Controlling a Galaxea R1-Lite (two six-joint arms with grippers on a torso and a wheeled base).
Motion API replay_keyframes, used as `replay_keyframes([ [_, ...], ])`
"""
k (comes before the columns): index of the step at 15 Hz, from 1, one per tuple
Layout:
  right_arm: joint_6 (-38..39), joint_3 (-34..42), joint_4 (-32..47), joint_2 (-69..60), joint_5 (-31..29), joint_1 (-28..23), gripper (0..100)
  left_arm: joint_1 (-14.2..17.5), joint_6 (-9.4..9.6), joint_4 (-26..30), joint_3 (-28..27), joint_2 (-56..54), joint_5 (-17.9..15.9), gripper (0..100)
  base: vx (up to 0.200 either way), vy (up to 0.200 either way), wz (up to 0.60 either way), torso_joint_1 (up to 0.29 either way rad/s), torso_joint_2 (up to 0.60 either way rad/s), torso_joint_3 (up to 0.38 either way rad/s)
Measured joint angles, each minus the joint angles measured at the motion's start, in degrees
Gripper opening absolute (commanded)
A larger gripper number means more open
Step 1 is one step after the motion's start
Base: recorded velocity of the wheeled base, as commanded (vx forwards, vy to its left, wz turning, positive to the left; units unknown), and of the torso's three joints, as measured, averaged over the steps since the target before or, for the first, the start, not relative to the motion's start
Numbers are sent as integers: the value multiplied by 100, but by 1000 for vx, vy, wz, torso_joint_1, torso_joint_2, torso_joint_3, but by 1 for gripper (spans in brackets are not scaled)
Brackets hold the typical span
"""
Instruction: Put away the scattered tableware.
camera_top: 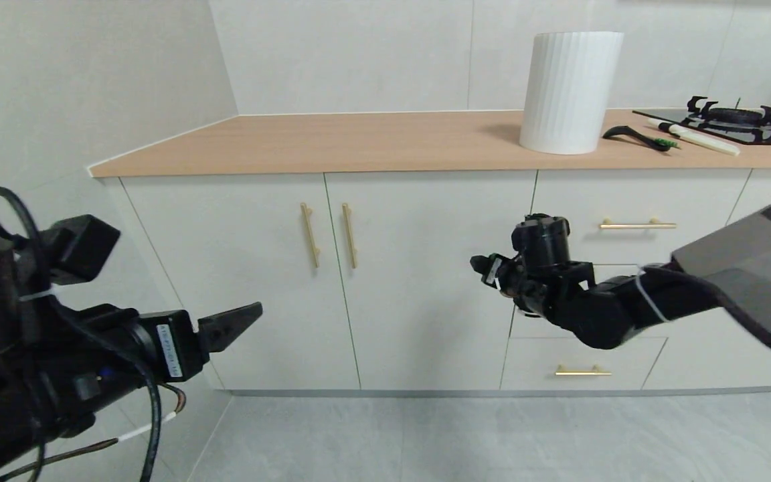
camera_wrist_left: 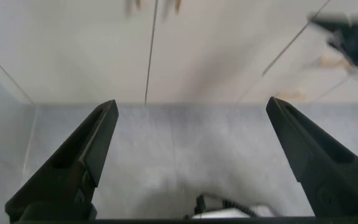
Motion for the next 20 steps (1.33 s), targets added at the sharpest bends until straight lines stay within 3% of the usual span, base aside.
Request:
replay_keyframes([
  [3, -956, 2131, -1232, -1507, 13, 55, 100, 218, 183, 13, 223, -907, 11, 100, 0, 0, 0, 0, 0, 0],
  [6, -1654, 3941, -2024, -3156, -189, 113, 100, 461, 580, 128, 592, -2052, 15, 100, 0, 0, 0, 0, 0, 0],
  [10, -2395, 5543, -2098, -5496, -427, -66, 100, 827, 1073, 1268, 859, -3807, 11, 100, 0, 0, 0, 0, 0, 0],
  [12, -2595, 5971, -1506, -6606, -405, -265, 100, 1028, 1262, 1777, 916, -4609, 4, 100, 0, 0, 0, 0, 0, 0],
  [15, -2859, 6186, 256, -8647, -301, -649, 100, 1503, 1458, 2553, 979, -5816, 83, 100, 0, 0, 0, 0, 0, 0],
  [18, -3321, 6170, 1801, -10499, -162, -1353, 100, 1783, 1526, 2594, 1006, -6274, 215, 100, 0, 0, 0, 0, 0, 0],
  [20, -3471, 6199, 2082, -11265, -261, -1888, 100, 2065, 1537, 2614, 1014, -6412, 233, 100, 0, 0, 0, 0, 0, 0],
])
